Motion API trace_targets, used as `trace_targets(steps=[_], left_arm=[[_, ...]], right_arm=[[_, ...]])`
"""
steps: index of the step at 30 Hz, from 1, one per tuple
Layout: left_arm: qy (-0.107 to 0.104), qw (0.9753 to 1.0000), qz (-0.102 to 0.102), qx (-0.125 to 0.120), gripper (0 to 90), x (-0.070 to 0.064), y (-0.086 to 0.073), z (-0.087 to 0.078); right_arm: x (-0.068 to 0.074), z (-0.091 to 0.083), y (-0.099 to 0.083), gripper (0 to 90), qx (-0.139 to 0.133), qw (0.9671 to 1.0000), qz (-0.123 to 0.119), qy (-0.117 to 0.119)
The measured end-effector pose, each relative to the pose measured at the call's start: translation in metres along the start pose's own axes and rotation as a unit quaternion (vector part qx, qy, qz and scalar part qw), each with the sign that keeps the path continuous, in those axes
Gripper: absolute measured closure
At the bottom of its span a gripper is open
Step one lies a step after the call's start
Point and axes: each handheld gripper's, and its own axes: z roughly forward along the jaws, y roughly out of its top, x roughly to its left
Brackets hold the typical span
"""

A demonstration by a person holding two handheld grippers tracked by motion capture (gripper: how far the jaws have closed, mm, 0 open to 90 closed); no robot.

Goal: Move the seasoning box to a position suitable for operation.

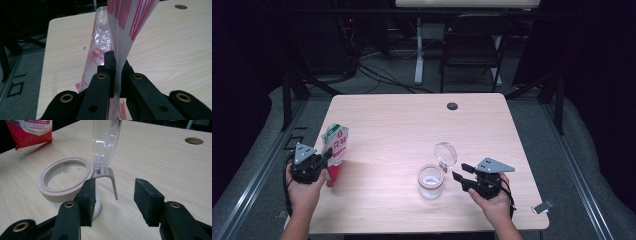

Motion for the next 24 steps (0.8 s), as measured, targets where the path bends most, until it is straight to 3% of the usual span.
trace_targets(steps=[6,8,14,19,24], left_arm=[[0.005,1.0000,0.002,-0.005,90.0,0.004,0.018,-0.002],[-0.011,0.9999,-0.004,-0.010,90.0,0.002,0.023,-0.004],[-0.057,0.9979,0.019,-0.024,90.0,-0.025,0.034,-0.006],[-0.101,0.9934,0.049,-0.027,90.0,-0.055,0.043,-0.004],[-0.142,0.9854,0.092,-0.019,90.0,-0.090,0.051,0.003]], right_arm=[[-0.002,-0.002,0.000,52.0,-0.002,1.0000,0.003,0.001],[-0.002,-0.002,0.000,52.0,-0.005,1.0000,0.004,0.000],[-0.002,-0.003,0.001,51.9,-0.009,1.0000,0.005,0.000],[-0.003,-0.003,0.001,51.9,-0.010,0.9999,0.006,-0.003],[-0.005,-0.004,0.001,52.0,-0.010,0.9999,0.007,-0.002]])
